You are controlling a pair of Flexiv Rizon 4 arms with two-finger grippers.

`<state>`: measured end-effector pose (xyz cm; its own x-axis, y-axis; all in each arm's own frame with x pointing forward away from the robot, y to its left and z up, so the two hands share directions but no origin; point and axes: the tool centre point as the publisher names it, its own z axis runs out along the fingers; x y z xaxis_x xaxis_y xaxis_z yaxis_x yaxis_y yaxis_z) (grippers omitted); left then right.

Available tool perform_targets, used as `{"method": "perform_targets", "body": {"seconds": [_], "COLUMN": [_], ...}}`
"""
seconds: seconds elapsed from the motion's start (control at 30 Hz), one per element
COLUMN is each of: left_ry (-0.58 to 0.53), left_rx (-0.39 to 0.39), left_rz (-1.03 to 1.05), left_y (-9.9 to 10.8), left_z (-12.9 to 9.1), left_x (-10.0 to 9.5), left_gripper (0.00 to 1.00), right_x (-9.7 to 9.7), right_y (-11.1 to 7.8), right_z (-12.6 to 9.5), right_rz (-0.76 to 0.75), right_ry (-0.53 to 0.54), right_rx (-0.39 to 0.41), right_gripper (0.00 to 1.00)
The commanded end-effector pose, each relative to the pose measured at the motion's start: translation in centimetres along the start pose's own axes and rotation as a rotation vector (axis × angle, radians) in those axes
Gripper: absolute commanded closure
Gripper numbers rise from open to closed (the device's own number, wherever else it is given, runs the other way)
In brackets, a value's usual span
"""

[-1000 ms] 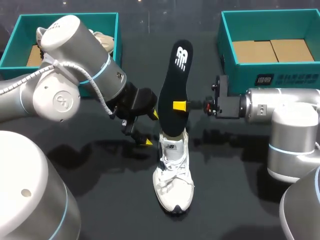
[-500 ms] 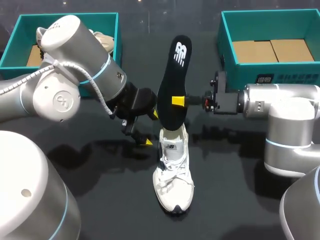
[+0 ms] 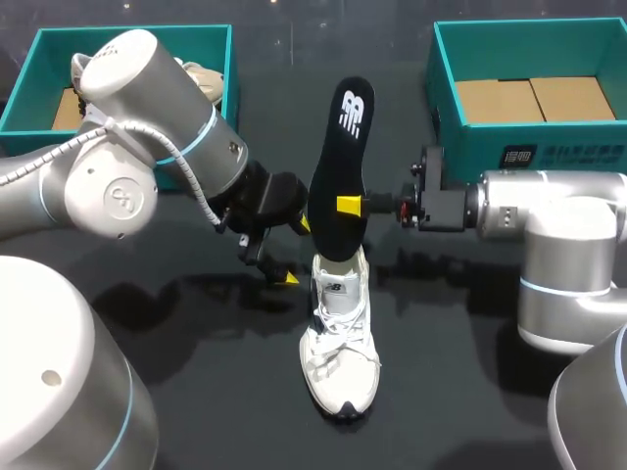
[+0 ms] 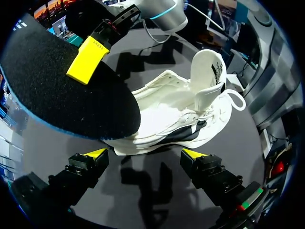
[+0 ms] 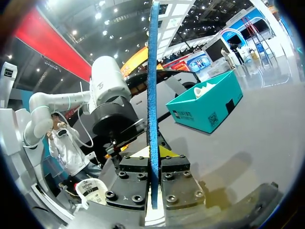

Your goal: Take the shoe out of the shoebox, open the shoe tongue, remove and reinsert the insole, then place the shoe into the shoebox

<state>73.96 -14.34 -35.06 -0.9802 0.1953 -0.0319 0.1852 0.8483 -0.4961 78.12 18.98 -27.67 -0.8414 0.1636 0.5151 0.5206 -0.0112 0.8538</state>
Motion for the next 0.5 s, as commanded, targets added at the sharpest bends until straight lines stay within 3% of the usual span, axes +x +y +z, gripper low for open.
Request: {"method": "perform_targets", "body": {"seconds": [0.03, 0.5], "left_ry": [-0.001, -0.001], "left_rx": [0.001, 0.001], "left_rz": [0.000, 0.000], "left_y": [0.1, 0.1], "left_z": [0.0, 0.0], "left_x": [0.1, 0.1], "left_gripper": [0.00, 0.00], "right_x": [0.3, 0.4], "right_y": [-0.2, -1.3], "right_z": [-0.2, 0.0], "right_rz": [-0.003, -0.009], "right_ry": [-0.012, -0.040], "right_rx": [-0.007, -0.002], "right_gripper": [1.00, 1.00]}}
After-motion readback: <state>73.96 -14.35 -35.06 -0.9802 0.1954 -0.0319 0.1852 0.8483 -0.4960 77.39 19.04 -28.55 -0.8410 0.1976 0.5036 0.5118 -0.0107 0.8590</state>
